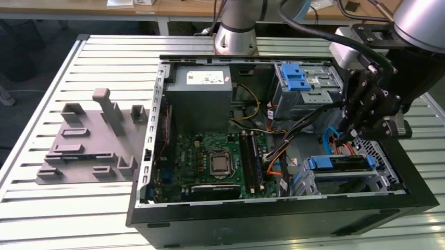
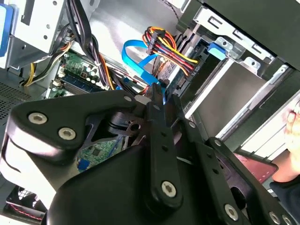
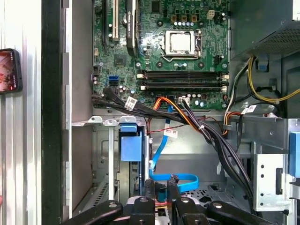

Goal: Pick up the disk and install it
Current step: 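Insert the second disk wire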

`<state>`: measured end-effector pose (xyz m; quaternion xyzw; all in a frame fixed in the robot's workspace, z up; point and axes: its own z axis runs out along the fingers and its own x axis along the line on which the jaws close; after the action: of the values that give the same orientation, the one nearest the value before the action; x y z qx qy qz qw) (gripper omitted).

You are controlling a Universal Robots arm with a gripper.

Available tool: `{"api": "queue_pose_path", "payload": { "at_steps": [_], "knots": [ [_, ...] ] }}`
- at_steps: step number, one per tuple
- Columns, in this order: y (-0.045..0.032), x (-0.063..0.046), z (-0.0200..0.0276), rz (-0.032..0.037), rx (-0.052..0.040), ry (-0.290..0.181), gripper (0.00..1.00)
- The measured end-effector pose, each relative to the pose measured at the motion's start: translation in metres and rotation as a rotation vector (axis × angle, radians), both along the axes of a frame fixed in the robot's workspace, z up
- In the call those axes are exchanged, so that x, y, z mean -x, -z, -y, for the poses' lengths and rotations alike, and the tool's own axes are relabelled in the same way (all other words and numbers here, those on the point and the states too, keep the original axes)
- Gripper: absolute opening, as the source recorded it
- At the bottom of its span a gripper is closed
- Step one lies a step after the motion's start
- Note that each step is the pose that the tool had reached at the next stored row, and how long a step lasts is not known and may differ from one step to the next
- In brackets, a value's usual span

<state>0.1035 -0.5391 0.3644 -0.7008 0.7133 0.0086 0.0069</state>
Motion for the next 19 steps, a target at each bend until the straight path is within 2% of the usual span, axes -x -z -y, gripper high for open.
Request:
{"api": "queue_pose_path", "payload": {
  "at_steps": [11,12,13,19],
  "knots": [
    [0.0104,0.000,-0.0021,0.0000,0.0000,0.000,0.25],
    [0.0105,0.000,-0.0021,0.0000,0.0001,0.000,0.24],
    [0.0106,0.000,-0.0021,0.0000,0.0002,0.000,0.17],
    [0.0127,0.000,-0.0019,0.0002,-0.0003,-0.001,0.16]
  ]
}}
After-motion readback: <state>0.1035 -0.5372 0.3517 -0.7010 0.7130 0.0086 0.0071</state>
